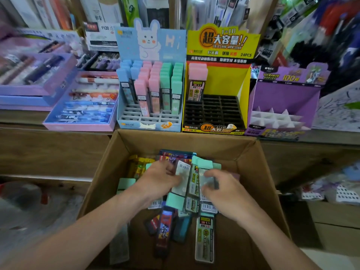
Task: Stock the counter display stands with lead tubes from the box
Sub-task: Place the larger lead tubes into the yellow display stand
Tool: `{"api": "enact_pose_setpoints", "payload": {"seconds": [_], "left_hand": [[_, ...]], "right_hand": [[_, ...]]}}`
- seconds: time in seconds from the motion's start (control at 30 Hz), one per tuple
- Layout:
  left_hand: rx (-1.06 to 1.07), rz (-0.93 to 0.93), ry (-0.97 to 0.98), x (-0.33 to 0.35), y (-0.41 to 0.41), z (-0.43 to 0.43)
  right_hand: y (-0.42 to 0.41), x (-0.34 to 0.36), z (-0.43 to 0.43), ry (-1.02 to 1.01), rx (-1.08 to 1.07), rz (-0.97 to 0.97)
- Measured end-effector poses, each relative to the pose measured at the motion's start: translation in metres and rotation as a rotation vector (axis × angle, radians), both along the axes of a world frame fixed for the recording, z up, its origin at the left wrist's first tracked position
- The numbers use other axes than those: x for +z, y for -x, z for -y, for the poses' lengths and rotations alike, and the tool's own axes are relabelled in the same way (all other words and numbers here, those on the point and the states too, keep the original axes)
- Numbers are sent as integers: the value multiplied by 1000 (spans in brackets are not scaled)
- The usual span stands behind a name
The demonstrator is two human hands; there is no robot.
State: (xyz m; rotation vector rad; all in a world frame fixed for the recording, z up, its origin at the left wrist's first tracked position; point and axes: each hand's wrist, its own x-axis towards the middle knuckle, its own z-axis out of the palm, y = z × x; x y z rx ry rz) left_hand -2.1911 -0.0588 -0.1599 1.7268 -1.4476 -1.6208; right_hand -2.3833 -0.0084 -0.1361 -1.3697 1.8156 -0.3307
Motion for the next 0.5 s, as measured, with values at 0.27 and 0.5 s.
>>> {"api": "enact_pose_setpoints", "payload": {"seconds": [0.27, 0.5], "left_hand": [[94, -114, -78, -3, 0, 1], [144, -154, -104, -2, 0, 0]], "right_hand": [[-8, -6, 15, 29, -84, -55], [-8, -16, 30, -25, -288, 74]]}}
